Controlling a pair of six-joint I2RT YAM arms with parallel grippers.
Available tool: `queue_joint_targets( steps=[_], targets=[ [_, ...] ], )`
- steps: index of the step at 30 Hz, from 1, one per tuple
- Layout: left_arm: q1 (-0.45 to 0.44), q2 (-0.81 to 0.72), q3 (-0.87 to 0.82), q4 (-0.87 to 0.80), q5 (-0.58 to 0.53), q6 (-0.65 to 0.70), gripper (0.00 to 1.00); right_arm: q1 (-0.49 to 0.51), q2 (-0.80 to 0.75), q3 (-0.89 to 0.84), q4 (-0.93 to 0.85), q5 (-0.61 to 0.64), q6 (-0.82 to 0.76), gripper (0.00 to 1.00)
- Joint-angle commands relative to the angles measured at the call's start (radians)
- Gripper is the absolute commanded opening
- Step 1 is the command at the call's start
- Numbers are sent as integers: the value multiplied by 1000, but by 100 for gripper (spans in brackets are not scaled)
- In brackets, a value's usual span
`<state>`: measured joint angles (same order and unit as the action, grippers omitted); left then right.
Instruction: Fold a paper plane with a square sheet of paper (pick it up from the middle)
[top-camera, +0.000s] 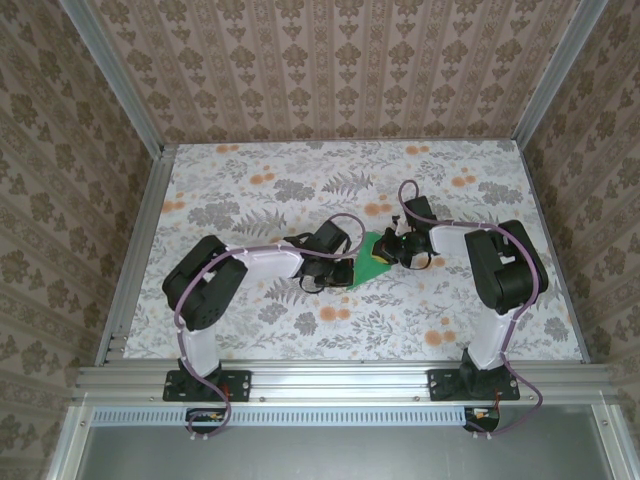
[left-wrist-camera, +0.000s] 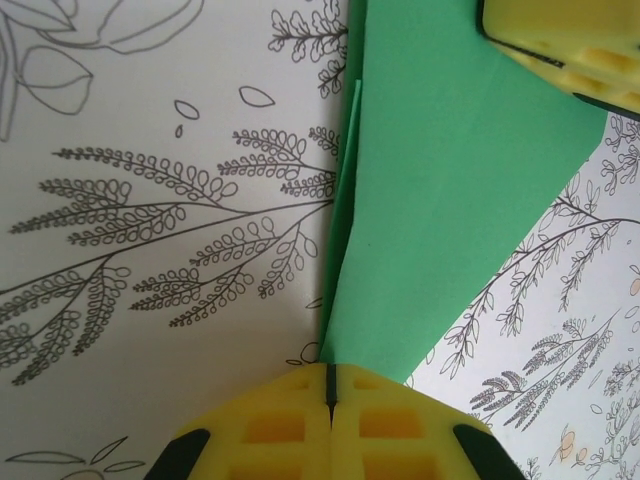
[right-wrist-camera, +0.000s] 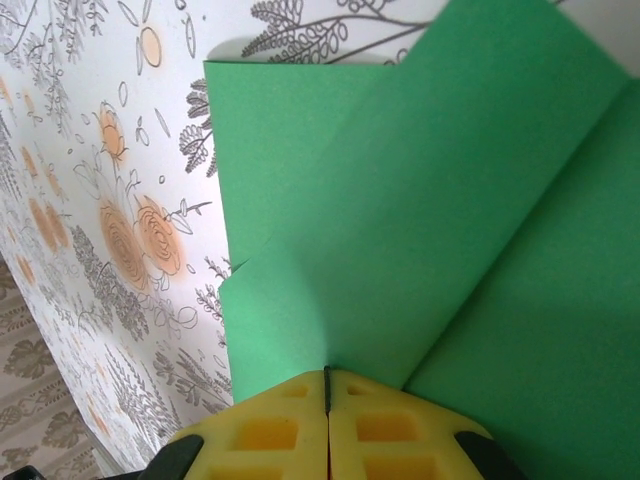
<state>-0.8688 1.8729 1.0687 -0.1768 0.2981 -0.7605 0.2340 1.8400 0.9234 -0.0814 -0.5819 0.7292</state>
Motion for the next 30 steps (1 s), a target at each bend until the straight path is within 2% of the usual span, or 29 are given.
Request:
queue_joint_targets(
  steps=[1,5,12,30],
  targets=[
    [-2,36,9,-73,-9,-3,4,5,-80,-33,76,-56,-4,8],
    [-4,42,15,-86,-13,1,3,50,-133,-57,65,-57,-22,8],
    [-6,41,19,-96,-18,7,2,121,-136,-81,32,-1,13,5],
    [-7,30,21,-82,-10,0,2,165,-32,-92,27,5,23,5]
  ],
)
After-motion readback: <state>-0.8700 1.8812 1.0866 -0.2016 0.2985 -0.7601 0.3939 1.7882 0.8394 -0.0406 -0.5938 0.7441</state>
